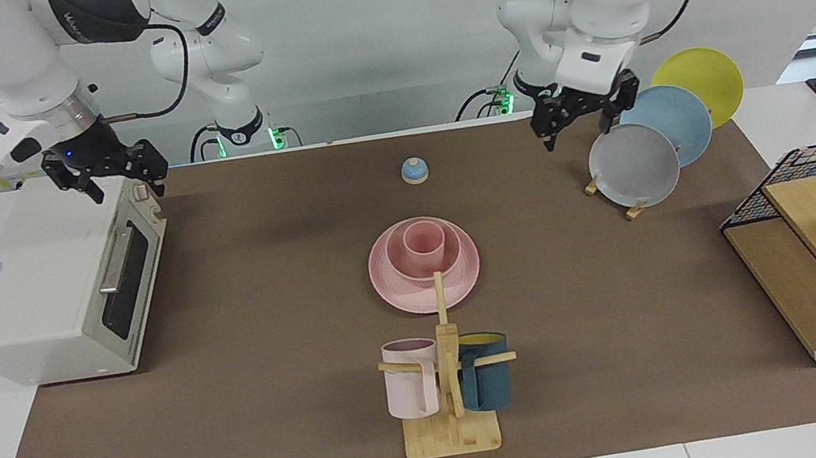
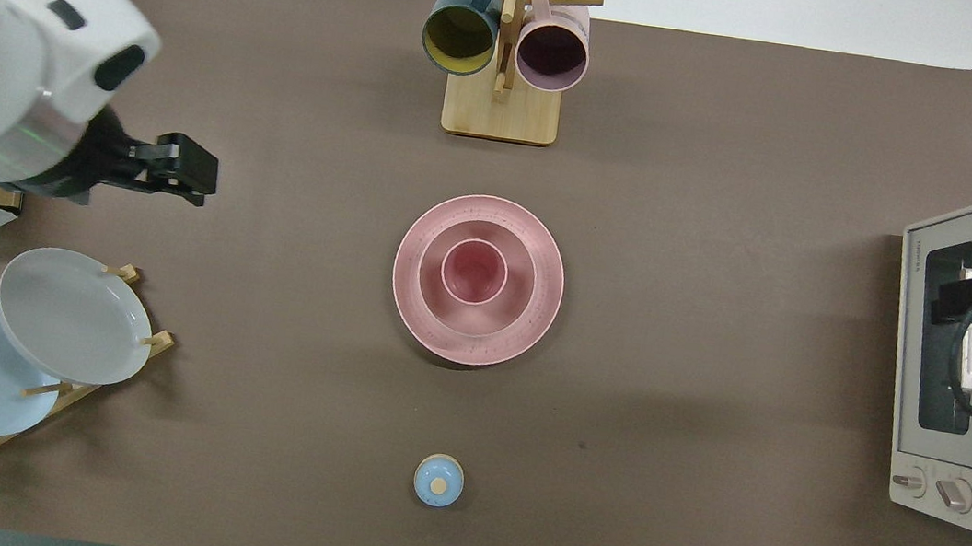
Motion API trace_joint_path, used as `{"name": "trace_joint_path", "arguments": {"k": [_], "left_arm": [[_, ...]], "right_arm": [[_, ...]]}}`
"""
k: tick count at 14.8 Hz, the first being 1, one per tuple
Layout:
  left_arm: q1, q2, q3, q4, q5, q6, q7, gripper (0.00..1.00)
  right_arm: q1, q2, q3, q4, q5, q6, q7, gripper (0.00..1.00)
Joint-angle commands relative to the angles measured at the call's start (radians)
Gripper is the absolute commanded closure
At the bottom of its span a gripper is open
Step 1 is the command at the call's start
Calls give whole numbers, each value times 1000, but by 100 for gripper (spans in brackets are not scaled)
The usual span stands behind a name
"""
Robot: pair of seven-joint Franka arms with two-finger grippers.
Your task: Organize tableware
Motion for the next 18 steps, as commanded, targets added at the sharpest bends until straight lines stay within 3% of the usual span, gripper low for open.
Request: {"name": "trace_joint_path", "arguments": {"k": [1, 5, 13, 18], "left_arm": [[105, -63, -10, -82, -33, -8, 162, 0], [162, -132, -9, -233, -34, 109, 239, 0], [186, -120, -10, -191, -77, 105, 213, 0], [134, -132, -12, -176, -77, 58, 215, 0]], "right_arm": [[-9, -7, 2, -3, 25, -7, -30, 0], [-6, -8, 5, -5, 25, -7, -30, 0], [-4, -8, 12, -5, 12, -2, -31, 0], [-3, -8, 15, -5, 14, 1, -31, 0]]}}
